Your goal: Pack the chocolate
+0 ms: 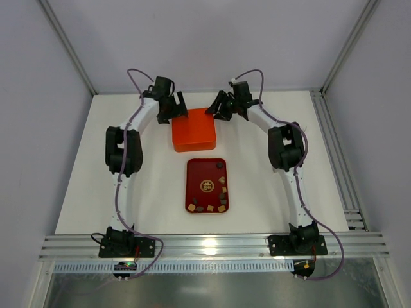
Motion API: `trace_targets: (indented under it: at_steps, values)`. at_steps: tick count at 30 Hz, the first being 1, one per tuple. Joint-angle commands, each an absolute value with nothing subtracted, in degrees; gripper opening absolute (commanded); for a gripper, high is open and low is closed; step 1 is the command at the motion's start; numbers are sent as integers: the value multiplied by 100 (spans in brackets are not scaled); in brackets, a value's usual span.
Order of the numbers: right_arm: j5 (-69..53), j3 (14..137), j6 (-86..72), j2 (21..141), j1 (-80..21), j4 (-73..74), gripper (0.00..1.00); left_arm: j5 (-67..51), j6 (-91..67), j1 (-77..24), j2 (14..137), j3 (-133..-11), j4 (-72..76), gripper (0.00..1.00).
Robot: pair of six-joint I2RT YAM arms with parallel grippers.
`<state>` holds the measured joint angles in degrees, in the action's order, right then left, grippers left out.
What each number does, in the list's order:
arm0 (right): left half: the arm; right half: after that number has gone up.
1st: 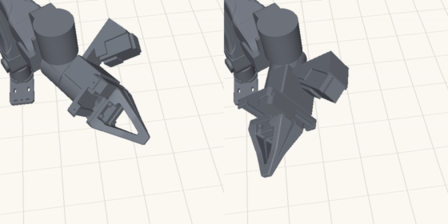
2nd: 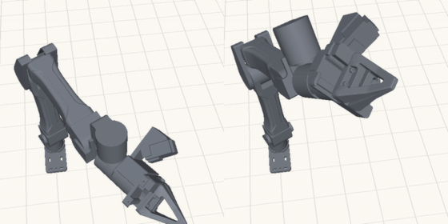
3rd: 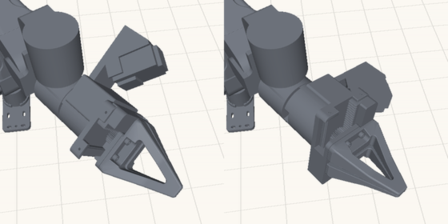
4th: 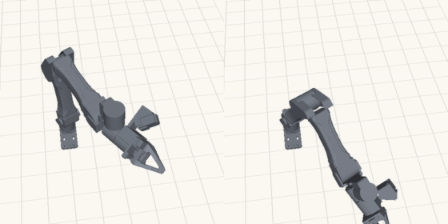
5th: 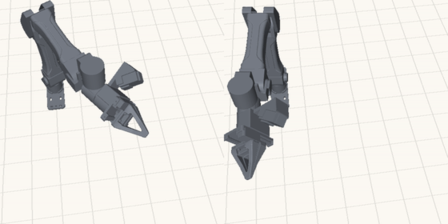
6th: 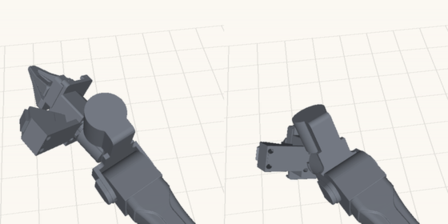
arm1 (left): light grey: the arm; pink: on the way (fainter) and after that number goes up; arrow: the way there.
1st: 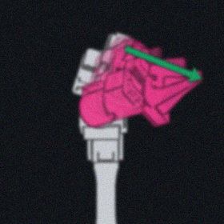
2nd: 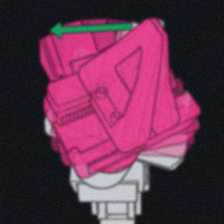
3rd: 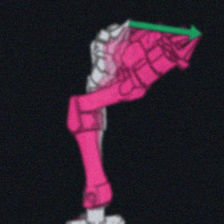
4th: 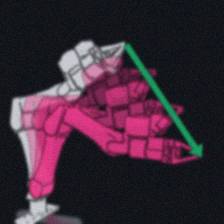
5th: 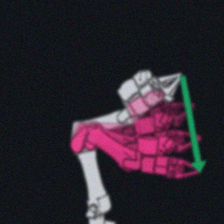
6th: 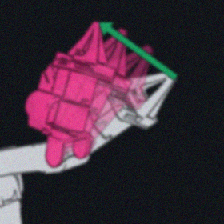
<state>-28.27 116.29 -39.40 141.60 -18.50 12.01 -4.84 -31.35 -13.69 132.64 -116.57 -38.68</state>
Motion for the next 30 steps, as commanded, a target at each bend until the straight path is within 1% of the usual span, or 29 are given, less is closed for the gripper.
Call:
trace_targets:
  at_steps: [1, 2, 6, 13, 21, 23, 24, 30]
  values:
    - [-2110, 12014, -3727, 14501, -2021, 1827, 57, 210, -2909, -1371, 13737, -11759, -4754, 91]
    - [-2057, 12189, -3718, 14545, -2048, 1993, 57, 228, -2892, -1380, 13763, -11812, -4824, 91]
    - [-1916, 12322, -3805, 14695, -2092, 2109, 51, 343, -2830, -1406, 13930, -12032, -5228, 91]
    - [-1574, 12375, -3621, 14730, -2153, 2363, 48, 457, -2847, -1406, 14168, -12252, -5563, 91]
    - [-1494, 12498, -3507, 14757, -2232, 2628, 38, 510, -2918, -1459, 14528, -12753, -5994, 88]
    - [-1494, 12559, -3498, 14774, -2233, 2698, 38, 510, -2909, -1476, 14546, -12744, -6020, 87]
    - [-1503, 12594, -3498, 14792, -2250, 2733, 35, 510, -2918, -1468, 14572, -12744, -6038, 87]
    - [-1538, 12946, -3489, 14959, -2294, 3006, 31, 404, -2892, -1477, 14721, -12814, -6125, 83]
